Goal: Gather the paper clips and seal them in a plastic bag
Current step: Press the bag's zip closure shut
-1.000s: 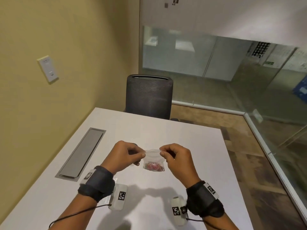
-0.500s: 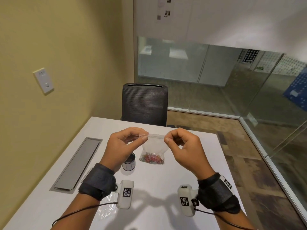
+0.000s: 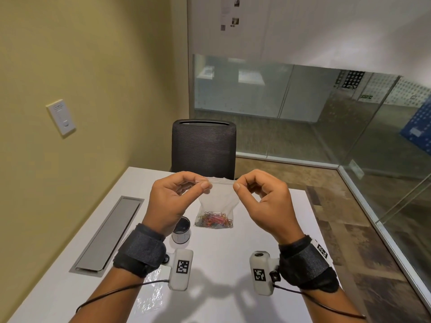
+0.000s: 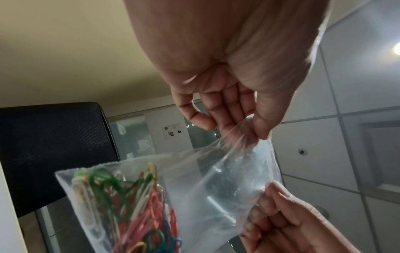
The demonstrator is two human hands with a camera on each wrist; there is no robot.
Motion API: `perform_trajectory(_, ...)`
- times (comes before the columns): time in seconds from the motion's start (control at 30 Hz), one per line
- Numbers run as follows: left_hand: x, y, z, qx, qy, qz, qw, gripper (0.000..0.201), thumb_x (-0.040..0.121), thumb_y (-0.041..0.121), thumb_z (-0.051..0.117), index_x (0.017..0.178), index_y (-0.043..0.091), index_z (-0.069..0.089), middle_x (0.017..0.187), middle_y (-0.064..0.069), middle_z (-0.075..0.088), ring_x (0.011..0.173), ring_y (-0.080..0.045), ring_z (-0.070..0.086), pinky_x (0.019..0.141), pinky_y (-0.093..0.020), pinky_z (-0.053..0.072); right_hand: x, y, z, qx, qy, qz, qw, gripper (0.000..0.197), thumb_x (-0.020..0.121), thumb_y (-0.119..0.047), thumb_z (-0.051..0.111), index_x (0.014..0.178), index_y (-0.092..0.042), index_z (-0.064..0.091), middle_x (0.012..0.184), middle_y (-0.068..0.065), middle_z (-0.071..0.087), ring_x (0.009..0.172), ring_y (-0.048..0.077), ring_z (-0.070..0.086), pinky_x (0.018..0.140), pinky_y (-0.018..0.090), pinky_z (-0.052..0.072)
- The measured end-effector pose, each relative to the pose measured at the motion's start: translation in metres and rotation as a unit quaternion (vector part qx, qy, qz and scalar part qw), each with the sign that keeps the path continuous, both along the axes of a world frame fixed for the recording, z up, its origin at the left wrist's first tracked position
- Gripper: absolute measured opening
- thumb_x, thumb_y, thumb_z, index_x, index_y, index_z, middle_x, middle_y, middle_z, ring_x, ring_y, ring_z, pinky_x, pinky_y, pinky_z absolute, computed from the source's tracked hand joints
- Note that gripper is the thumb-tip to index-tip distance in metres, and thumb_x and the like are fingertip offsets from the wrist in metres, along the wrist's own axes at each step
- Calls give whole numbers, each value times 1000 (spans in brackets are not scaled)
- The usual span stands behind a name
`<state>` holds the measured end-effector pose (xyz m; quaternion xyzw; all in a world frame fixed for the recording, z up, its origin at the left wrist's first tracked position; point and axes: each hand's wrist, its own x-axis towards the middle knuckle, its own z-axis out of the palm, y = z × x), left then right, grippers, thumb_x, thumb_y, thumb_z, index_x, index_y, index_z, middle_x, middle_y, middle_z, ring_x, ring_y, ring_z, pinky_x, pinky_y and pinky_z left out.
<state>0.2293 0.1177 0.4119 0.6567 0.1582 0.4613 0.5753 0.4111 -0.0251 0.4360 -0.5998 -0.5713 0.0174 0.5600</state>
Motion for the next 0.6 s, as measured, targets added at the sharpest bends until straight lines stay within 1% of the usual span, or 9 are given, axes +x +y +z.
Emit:
perform_trajectory(0.07,2,0,2,4,-4,-1,1000,9,88,15,82,90,24,84,91,-10,84,85,-29,79,90,-40,63,1,1,2,6,5,6,1000,12,94,4,73,86,-4,72,83,4,70,78,19,65,69,34,58)
perform_trajectory(0.17,4,-1,5,3,-10,-4,1000,6,88,15,82,91,19,83,90,-11,83,84,-27,79,88,-36,63,4,2,3,7,15,21,1000,12,94,6,72,86,-3,71,83,5,69,78,20,64,70,39,58)
perform_trajectory(0.23,5,-1,7,5,-11,-5,1000,5,88,14,81,93,15,81,90,-9,83,84,-25,79,87,-32,63,5,3,5,1,31,42,999,9,96,4,72,90,-3,70,86,6,69,81,22,64,73,41,58)
perform_trajectory(0.3,7,-1,9,8,-11,-8,1000,6,89,13,80,95,13,80,90,-8,83,85,-24,79,87,-31,63,5,4,7,-8,44,71,997,6,96,-2,75,96,-4,69,91,6,68,85,24,65,75,41,58)
perform_trajectory(0.4,11,-3,11,17,-5,-17,1000,6,90,15,80,96,15,80,91,-9,83,85,-25,79,87,-31,62,3,11,6,-19,20,79,996,11,95,-9,80,100,-7,71,94,3,69,89,24,66,77,41,58)
perform_trajectory(0.5,12,-4,12,26,5,-24,999,8,90,15,80,98,13,80,93,-10,83,88,-27,79,88,-33,63,1,15,4,-9,16,76,997,7,96,-7,79,97,-6,72,92,3,69,90,24,66,79,45,58)
perform_trajectory(0.6,11,-3,13,28,9,-22,999,7,91,14,81,97,16,80,95,-9,83,90,-27,80,90,-34,62,1,16,5,8,31,74,997,5,95,-4,79,94,-4,73,91,5,70,89,27,67,78,48,57)
